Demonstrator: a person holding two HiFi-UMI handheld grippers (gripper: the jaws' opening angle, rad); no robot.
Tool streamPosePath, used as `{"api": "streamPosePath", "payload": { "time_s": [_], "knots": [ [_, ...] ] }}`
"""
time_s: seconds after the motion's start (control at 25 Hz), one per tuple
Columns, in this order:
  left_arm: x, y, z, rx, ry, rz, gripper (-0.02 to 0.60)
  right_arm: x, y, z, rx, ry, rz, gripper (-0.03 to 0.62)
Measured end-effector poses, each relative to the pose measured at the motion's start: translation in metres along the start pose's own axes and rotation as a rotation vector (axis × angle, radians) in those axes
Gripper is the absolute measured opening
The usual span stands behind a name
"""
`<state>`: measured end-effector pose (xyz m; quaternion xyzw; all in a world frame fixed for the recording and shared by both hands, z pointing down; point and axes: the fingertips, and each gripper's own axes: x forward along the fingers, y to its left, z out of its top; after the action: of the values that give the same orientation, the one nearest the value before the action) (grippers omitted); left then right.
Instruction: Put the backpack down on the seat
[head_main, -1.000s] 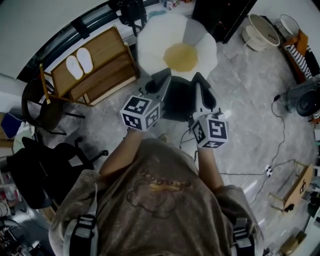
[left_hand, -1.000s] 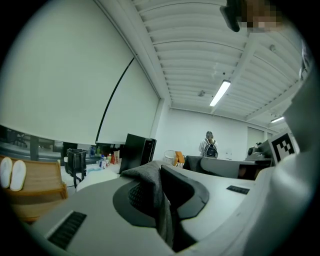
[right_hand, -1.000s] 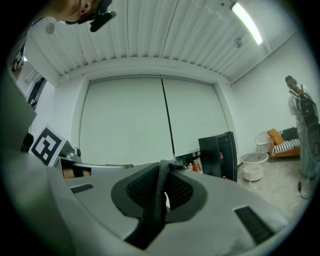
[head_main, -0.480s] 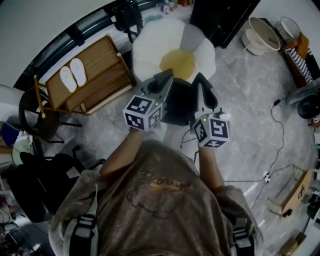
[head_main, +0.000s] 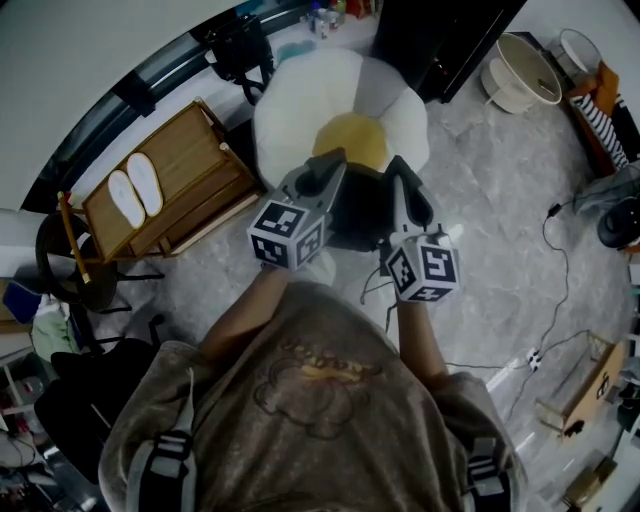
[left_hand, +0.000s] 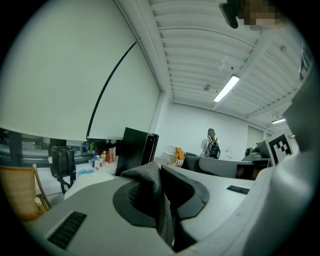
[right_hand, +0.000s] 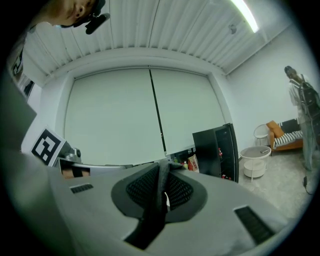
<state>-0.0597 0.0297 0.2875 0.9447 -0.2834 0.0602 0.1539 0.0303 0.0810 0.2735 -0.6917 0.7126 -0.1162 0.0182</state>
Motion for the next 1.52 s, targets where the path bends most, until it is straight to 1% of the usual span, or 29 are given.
{"api": "streamPosePath", "payload": {
  "time_s": [0.4, 0.72, 0.92, 1.08, 1.16, 1.36, 1.52],
  "knots": [
    [0.091, 0.056, 0.031, 0.018, 0.022, -0.046, 0.032, 0.098, -0.043, 0.018, 0.015, 0.003, -0.030, 0.037],
    [0.161, 0.093, 0.043, 0.025, 0.042, -0.043, 0.032, 0.170, -0.081, 0.023, -0.005, 0.020, -0.021, 0.037],
    [0.206, 0.117, 0.042, 0.027, 0.055, -0.016, 0.032, 0.212, -0.107, 0.017, 0.002, 0.045, 0.002, 0.037],
    [0.240, 0.133, 0.039, 0.021, 0.044, 0.026, 0.032, 0.242, -0.128, 0.013, -0.034, 0.061, 0.037, 0.037],
    [0.256, 0.141, 0.037, 0.018, 0.046, 0.045, 0.032, 0.258, -0.138, 0.008, -0.031, 0.074, 0.052, 0.037],
    [0.287, 0.159, 0.029, -0.004, 0.053, 0.086, 0.032, 0.291, -0.160, -0.001, -0.030, 0.101, 0.079, 0.037],
    [0.311, 0.172, 0.022, -0.007, 0.062, 0.103, 0.031, 0.317, -0.174, -0.008, -0.037, 0.110, 0.093, 0.037]
  ]
}}
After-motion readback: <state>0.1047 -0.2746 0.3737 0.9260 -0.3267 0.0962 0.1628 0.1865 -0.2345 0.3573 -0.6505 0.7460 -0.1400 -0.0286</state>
